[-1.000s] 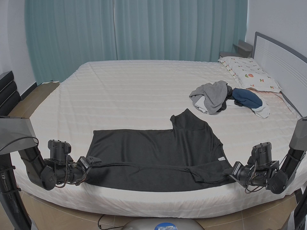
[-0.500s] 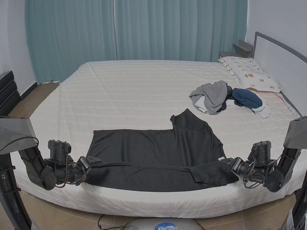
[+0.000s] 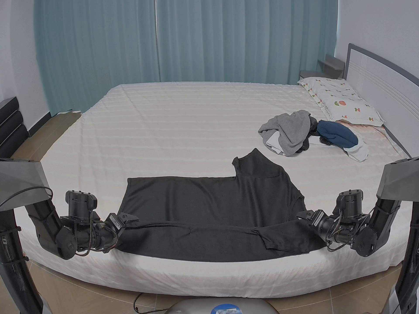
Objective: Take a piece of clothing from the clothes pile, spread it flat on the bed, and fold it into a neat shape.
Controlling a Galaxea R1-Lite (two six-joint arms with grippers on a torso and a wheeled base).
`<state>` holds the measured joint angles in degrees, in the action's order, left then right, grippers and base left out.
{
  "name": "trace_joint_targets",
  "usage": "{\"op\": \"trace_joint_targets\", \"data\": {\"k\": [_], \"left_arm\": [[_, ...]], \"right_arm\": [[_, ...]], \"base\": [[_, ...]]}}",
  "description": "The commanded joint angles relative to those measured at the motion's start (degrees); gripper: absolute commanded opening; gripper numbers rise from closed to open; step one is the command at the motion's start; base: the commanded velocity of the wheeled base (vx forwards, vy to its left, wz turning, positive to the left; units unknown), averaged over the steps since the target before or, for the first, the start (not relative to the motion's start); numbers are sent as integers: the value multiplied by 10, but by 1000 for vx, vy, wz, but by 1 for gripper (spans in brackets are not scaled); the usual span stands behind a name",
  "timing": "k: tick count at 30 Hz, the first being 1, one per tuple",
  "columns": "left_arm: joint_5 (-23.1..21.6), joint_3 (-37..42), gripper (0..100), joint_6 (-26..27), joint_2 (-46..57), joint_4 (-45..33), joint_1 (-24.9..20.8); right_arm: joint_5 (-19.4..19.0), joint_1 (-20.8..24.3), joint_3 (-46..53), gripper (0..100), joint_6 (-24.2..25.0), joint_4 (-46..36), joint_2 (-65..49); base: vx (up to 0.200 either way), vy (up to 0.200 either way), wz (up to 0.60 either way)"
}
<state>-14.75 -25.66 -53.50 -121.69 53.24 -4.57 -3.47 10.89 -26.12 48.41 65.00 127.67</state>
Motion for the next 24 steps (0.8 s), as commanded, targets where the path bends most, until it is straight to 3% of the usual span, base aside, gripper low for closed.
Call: {"op": "trace_joint_targets", "data": {"k": [1,3,4,24], "left_arm": [[0,0,100,0,0,0,0],[0,0,100,0,0,0,-1],[0,0,100,0,0,0,-1],[0,-1,100,0,0,0,0]], "right_arm": [[-5,0,-8,100,5,0,26],[-7,1,-8,100,8,0,28],[-6,1,-8,0,8,0,30],[-2,-17,0,0,7,1,27]], "base": [[0,0,0],[0,0,0],[0,0,0],[0,0,0]]}}
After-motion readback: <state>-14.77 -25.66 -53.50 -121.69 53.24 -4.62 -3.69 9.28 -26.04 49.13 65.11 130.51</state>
